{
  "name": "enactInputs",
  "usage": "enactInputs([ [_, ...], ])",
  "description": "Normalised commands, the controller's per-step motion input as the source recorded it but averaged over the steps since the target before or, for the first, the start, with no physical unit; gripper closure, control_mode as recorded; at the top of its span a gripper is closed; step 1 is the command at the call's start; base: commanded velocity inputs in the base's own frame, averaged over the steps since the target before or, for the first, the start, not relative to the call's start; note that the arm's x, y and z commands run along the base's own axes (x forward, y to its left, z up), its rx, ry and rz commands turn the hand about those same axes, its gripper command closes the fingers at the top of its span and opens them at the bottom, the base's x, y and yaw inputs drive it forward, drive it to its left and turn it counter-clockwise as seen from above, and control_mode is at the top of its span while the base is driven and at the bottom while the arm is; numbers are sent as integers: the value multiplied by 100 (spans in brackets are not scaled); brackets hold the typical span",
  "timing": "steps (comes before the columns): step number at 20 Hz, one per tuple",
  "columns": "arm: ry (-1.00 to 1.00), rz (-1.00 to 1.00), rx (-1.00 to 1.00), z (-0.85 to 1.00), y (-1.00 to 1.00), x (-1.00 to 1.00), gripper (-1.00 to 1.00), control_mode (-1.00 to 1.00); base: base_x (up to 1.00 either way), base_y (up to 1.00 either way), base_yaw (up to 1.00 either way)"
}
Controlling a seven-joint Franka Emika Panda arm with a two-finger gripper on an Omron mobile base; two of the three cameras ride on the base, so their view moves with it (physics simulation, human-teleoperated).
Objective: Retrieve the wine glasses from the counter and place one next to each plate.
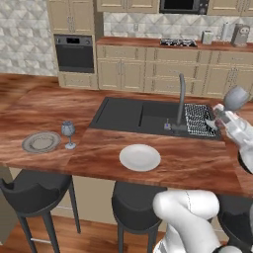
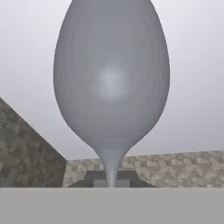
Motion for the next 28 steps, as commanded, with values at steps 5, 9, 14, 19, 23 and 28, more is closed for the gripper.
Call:
enactInputs([
  [5,15,-34,-20,-27,-54,0,100,-100,0,0,0],
  [9,11,-36,-31,-35,-6,0,100,-100,0,0,0],
  [14,10,-42,-41,-22,8,6,100,-100,0,0,0],
  [19,21,-20,-12,-16,4,32,100,-100,0,0,0],
  [23,6,3,16,-32,-5,15,100,-100,0,0,0],
  [28,-9,23,40,-33,-14,1,100,-100,0,0,0],
])
